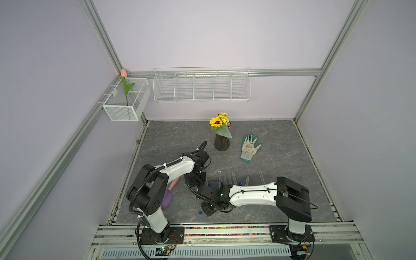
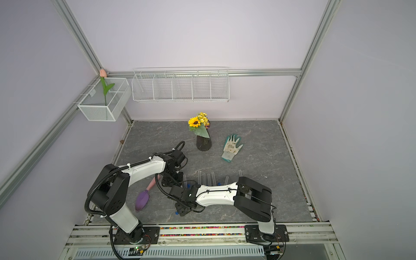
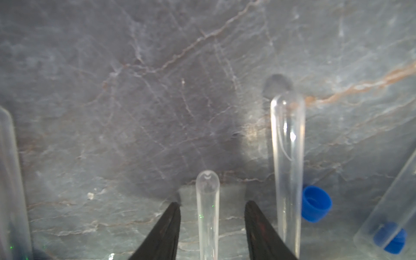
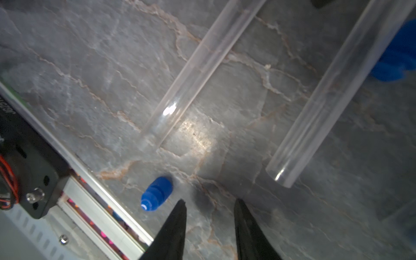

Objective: Remove stoppers from test tubes
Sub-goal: Place the stopper at the center of the board.

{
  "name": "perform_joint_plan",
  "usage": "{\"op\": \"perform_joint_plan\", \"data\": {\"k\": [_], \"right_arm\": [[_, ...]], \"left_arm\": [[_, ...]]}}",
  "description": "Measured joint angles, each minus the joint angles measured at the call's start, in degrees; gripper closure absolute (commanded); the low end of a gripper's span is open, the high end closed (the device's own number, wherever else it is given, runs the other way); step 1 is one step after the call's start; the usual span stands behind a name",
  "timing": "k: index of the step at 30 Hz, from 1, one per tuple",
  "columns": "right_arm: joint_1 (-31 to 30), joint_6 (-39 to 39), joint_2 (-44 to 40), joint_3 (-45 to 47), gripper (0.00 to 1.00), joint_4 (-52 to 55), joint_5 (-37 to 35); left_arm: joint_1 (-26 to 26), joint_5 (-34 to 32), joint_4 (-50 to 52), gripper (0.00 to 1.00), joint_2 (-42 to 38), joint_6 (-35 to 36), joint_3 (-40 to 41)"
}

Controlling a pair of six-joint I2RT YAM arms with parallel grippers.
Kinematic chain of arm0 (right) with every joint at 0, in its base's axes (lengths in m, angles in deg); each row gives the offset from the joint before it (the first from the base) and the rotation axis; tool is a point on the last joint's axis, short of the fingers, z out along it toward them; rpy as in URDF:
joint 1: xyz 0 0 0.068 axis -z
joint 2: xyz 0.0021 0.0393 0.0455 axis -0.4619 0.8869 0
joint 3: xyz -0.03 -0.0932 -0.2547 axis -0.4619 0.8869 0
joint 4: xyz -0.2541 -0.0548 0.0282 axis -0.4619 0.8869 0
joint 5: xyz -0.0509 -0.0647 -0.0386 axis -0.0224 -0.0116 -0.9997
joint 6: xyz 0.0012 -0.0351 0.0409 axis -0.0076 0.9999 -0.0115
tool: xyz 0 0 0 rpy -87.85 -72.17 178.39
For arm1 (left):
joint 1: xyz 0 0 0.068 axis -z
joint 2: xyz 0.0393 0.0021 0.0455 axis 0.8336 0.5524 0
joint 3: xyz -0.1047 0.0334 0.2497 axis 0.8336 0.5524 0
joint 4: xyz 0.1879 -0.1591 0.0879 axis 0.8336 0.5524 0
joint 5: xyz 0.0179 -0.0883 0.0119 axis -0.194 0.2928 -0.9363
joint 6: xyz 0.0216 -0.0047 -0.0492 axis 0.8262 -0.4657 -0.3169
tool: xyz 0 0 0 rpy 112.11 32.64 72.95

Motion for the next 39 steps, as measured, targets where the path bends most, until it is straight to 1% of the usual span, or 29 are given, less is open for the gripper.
{"op": "perform_joint_plan", "data": {"k": [7,11,19,25,29,33,36,39], "right_arm": [[0.0,1.0,-0.5,0.1,0.47,-0.5,0.0],[-0.5,1.7,-3.8,0.7,0.40,-0.8,-0.3],[-2.8,4.0,-15.7,3.4,0.29,-1.0,-0.9],[-2.4,6.9,-26.7,7.1,0.23,0.2,-2.0],[0.2,8.3,-33.6,10.0,0.21,0.2,-2.2],[4.3,8.5,-39.5,14.2,0.20,-0.2,-1.9],[7.1,8.4,-41.9,16.7,0.20,-0.3,-1.6],[8.3,8.2,-43.1,18.8,0.20,-0.6,-1.3]], "left_arm": [[-0.2,0.0,0.2,0.51,0.0,0.0,-0.2],[-0.2,0.0,0.7,0.50,-0.2,0.0,-1.3],[-0.2,-1.2,4.0,0.40,-5.4,-0.7,-5.1],[-0.3,-2.5,6.8,0.38,-9.0,-1.1,-7.3],[-1.4,-5.4,9.8,0.36,-10.9,-1.7,-8.9],[-5.5,-8.6,12.2,0.37,-12.3,-1.6,-9.3],[-8.3,-10.5,13.5,0.37,-12.0,-1.2,-9.3],[-9.2,-11.8,14.0,0.37,-11.1,-0.7,-9.2]]}}
